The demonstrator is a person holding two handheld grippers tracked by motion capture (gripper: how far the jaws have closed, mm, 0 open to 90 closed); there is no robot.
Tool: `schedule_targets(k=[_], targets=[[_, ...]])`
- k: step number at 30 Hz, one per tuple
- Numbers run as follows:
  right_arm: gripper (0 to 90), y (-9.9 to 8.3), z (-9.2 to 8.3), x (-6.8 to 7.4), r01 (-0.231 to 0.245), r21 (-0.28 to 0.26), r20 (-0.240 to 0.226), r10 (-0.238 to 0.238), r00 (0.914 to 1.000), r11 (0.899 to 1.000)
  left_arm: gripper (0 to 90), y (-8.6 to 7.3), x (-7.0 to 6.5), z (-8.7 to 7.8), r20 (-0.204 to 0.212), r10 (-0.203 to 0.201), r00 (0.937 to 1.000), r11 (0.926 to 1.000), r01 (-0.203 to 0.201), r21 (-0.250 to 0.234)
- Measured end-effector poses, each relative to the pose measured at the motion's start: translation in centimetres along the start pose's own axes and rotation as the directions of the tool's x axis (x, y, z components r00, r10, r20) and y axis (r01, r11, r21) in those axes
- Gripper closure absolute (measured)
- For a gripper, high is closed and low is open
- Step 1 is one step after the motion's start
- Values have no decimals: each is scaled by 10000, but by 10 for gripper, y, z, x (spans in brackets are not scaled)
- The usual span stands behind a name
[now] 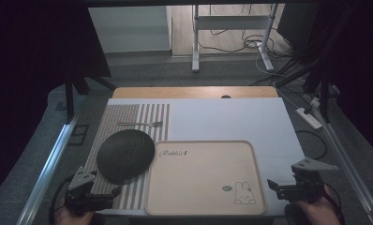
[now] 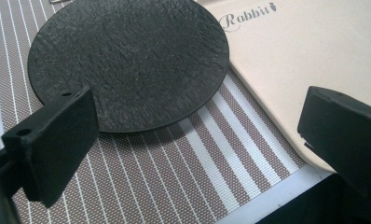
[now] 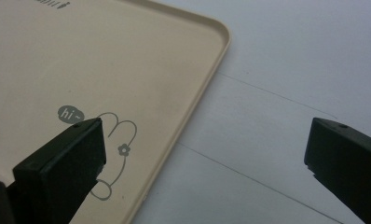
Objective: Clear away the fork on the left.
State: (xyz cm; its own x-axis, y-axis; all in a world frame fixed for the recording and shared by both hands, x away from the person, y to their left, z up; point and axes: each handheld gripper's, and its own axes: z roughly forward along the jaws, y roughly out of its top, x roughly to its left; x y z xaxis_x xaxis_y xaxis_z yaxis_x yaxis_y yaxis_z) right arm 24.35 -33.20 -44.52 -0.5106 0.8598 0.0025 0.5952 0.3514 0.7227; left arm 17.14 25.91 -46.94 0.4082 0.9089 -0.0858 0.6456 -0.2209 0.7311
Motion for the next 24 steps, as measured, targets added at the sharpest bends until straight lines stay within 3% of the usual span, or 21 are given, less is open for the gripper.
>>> schedule_targets(k=[9, 24], targets=[[0, 0, 0, 2, 147, -34, 56, -147, 9999, 9999, 0, 0, 0, 0, 201, 71, 9998, 10000, -72, 66], [0, 0, 1, 3, 224, 148, -56, -223, 9997, 9996, 0, 0, 5, 1, 544, -242, 9982, 9996, 233, 171]])
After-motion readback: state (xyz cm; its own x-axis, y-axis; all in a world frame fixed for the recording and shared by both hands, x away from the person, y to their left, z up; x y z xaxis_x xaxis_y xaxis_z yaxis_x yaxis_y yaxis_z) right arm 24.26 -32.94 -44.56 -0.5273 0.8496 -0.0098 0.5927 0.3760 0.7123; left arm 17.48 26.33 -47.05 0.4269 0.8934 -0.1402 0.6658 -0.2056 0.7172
